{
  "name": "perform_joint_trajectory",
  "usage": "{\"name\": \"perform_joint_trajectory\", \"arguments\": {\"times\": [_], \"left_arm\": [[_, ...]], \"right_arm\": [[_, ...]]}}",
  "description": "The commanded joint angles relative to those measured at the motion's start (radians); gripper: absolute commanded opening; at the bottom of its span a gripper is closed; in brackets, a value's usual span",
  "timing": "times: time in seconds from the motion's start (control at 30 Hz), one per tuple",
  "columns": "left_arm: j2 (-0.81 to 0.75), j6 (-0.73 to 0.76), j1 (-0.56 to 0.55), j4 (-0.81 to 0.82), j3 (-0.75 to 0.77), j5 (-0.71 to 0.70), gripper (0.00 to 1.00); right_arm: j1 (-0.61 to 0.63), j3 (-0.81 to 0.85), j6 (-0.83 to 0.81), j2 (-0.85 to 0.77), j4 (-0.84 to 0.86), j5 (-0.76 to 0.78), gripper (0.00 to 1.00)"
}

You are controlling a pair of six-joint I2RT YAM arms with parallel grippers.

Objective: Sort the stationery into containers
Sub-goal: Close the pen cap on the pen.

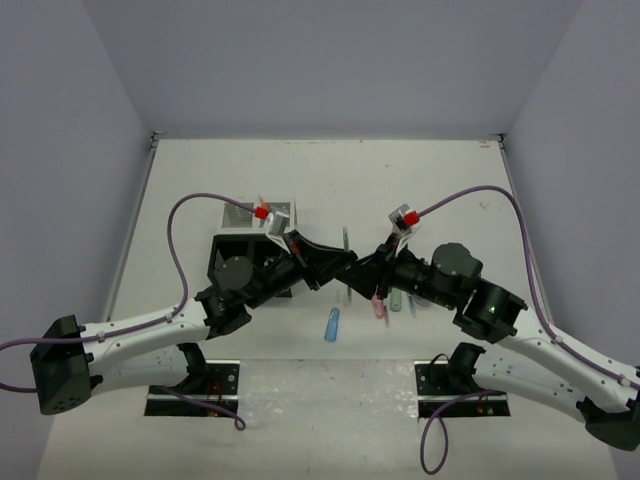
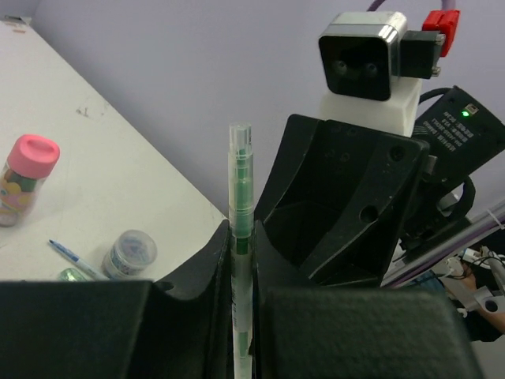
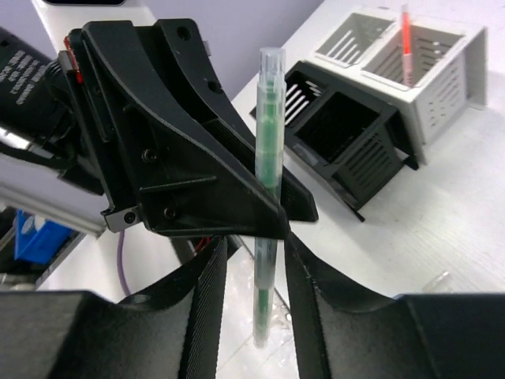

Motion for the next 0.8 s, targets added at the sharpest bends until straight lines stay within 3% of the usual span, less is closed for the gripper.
{"name": "perform_joint_trajectory", "arguments": {"times": [0.0, 0.13, 0.23, 0.3, 0.37, 0.5, 0.77], "left_arm": [[-0.025, 0.029, -0.001, 0.122, -0.019, 0.080, 0.00], [-0.032, 0.033, -0.001, 0.113, -0.014, 0.082, 0.00], [-0.044, 0.043, -0.001, 0.091, -0.013, 0.064, 0.00], [-0.050, 0.075, -0.001, 0.018, 0.009, 0.030, 0.06], [-0.051, 0.096, -0.001, -0.018, 0.032, 0.019, 0.30], [-0.054, 0.137, -0.001, -0.119, 0.101, -0.047, 0.45], [-0.050, 0.202, -0.001, -0.205, 0.195, -0.104, 0.46]], "right_arm": [[0.001, 0.025, 0.006, 0.069, 0.114, -0.104, 0.34], [0.000, 0.032, 0.021, 0.102, 0.131, -0.106, 0.00], [0.002, 0.027, 0.025, 0.100, 0.137, -0.106, 0.00], [0.002, 0.021, 0.027, 0.089, 0.138, -0.111, 0.00], [0.001, 0.014, 0.025, 0.079, 0.138, -0.111, 0.00], [0.001, 0.002, 0.015, 0.063, 0.128, -0.114, 0.00], [0.002, -0.002, 0.012, 0.067, 0.108, -0.135, 0.00]]}}
